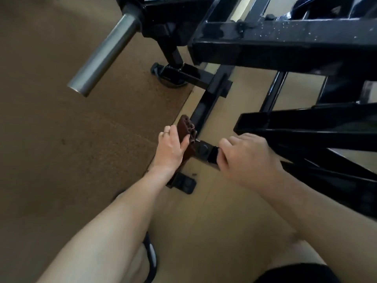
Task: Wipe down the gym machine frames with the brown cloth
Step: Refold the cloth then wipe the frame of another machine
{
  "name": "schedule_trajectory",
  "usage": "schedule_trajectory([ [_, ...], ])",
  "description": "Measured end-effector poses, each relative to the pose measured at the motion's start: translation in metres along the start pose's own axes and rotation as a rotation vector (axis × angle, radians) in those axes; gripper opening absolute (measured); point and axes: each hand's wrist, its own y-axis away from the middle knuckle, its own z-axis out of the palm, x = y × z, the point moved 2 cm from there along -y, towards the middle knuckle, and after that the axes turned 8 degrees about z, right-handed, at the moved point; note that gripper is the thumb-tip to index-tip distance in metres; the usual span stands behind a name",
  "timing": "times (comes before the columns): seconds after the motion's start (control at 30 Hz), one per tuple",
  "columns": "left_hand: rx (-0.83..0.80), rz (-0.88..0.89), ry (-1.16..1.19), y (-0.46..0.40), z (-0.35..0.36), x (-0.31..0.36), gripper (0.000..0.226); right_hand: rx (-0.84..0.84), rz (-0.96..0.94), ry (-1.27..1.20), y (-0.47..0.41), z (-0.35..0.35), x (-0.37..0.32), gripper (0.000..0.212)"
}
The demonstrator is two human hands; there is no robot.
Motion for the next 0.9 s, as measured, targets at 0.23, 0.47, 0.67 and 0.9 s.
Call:
schedule_trajectory([
  [0.23,-0.154,0.120,-0.387,0.095,-0.013,0.007,0.038,-0.074,0.059,0.054,0.001,0.000,-0.004,0.028],
  [0.47,-0.518,0.162,-0.284,0.115,-0.006,0.061,0.026,0.009,0.111,-0.021,0.004,-0.002,-0.001,0.030],
  [0.67,-0.703,0.351,-0.288,0.080,0.022,0.098,0.039,0.216,-0.068,-0.026,0.024,-0.009,-0.013,0.036],
  [0.9,-0.595,0.513,-0.213,0.087,0.033,0.104,0.036,0.342,0.250,-0.291,0.162,0.010,-0.012,0.037],
])
